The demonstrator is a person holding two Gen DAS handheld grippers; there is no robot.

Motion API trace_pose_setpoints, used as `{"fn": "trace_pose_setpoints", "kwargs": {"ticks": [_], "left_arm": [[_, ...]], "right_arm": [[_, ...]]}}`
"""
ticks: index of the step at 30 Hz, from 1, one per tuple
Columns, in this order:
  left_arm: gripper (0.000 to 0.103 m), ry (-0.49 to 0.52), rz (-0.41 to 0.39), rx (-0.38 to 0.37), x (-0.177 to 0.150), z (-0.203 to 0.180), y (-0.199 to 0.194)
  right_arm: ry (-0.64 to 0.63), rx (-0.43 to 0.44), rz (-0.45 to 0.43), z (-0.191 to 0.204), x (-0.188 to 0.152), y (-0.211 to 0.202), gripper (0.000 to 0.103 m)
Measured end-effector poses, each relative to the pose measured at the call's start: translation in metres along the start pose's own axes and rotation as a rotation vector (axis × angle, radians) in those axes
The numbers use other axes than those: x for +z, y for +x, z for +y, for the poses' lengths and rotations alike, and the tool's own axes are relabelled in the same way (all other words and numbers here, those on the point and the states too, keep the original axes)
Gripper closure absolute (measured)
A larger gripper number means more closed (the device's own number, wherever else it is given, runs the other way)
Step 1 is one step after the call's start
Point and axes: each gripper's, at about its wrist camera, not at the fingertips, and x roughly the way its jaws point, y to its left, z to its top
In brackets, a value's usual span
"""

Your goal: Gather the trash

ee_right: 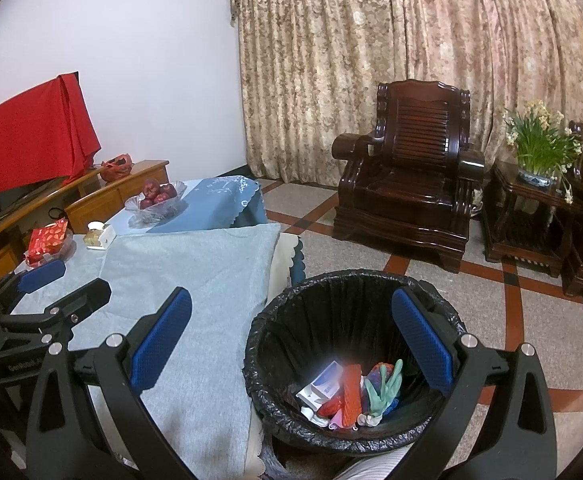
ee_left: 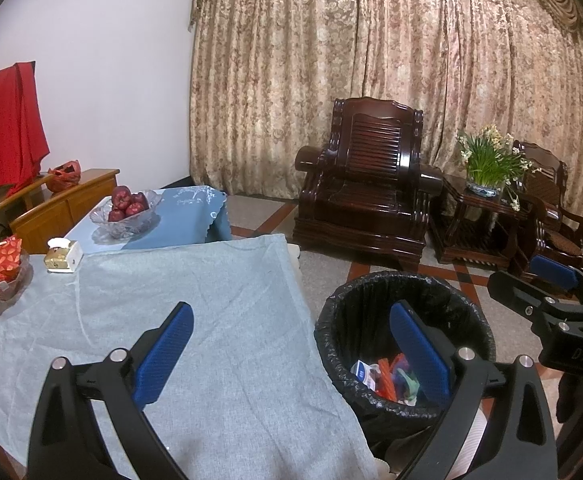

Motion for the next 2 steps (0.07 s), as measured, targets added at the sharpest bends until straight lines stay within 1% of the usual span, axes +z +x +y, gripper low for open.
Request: {"fn": "trace_pose_setpoints", "kwargs": {"ticks": [2], "left_arm": [[0.006, 0.000, -0.001, 0.000, 0.0005, -0.0014, 0.0003]], "right_arm": [[0.000, 0.001, 0.000, 0.0005, -0.0015, 0.0008, 0.006]]}}
